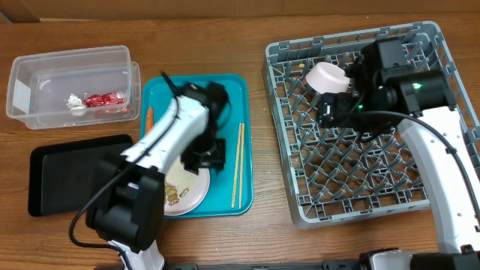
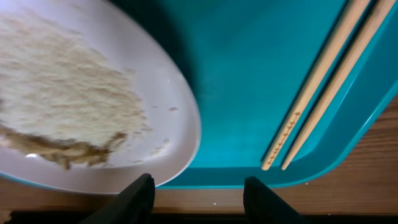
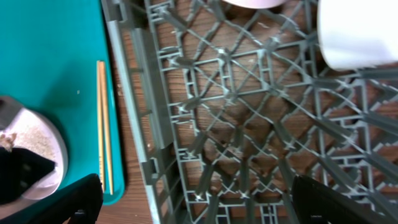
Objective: Sort waste into correct bins and load items into the dishwasher
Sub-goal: 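Grasp the white plate of rice with the left gripper, carry it left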
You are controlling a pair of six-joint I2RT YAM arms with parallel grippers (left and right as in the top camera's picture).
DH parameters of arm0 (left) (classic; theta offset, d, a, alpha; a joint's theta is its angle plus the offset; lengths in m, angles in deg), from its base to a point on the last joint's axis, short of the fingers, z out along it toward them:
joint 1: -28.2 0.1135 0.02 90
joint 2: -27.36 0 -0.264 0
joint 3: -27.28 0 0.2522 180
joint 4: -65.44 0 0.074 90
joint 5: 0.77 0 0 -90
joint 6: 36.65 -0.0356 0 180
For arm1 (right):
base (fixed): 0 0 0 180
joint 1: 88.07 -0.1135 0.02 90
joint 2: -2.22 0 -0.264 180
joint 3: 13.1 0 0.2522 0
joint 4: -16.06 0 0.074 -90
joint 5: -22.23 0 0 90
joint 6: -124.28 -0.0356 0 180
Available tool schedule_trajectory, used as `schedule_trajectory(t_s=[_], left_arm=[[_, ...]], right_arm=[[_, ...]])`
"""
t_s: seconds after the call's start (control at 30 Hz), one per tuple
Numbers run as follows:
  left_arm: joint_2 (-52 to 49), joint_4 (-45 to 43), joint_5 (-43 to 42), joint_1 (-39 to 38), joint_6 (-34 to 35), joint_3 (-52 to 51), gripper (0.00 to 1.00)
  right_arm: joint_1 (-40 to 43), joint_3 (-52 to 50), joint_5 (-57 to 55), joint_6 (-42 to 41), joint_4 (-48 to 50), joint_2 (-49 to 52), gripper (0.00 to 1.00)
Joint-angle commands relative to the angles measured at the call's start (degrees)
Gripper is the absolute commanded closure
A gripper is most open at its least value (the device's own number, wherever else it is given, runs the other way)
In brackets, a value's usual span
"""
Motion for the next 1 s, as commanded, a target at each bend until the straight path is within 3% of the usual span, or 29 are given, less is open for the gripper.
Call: schedule_trajectory(t_s=[0.0,0.23,0.57,0.67,0.77,0.97], left_arm=[[0.90,-5.14,0.26,-4.52,2.71,-5.73,0.52],[0.85,-9.55,8.59,-7.13,8.24,-11.02,0.52],[0.85,-11.78,8.74,-7.13,8.24,-13.79,0.54],[0.85,-14.67,8.52,-7.13,8.24,-16.28,0.60],[0.85,-16.00,8.83,-7.13,8.11,-17.20,0.74],[0.85,-18.14,10.23,-6.88,5.14,-16.94,0.81]], right_arm=[[0.24,0.20,0.39,1.25,-0.22,-0.85,0.00],[0.24,0.20,0.39,1.25,-0.26,-0.87,0.00],[0.24,0.20,0.39,1.25,-0.48,-0.85,0.00],[0.24,0.20,0.39,1.25,-0.46,-0.87,0.00],[0.24,0.20,0.42,1.20,-0.46,-0.87,0.00],[0.24,0.20,0.39,1.22,-0.68,-0.87,0.00]])
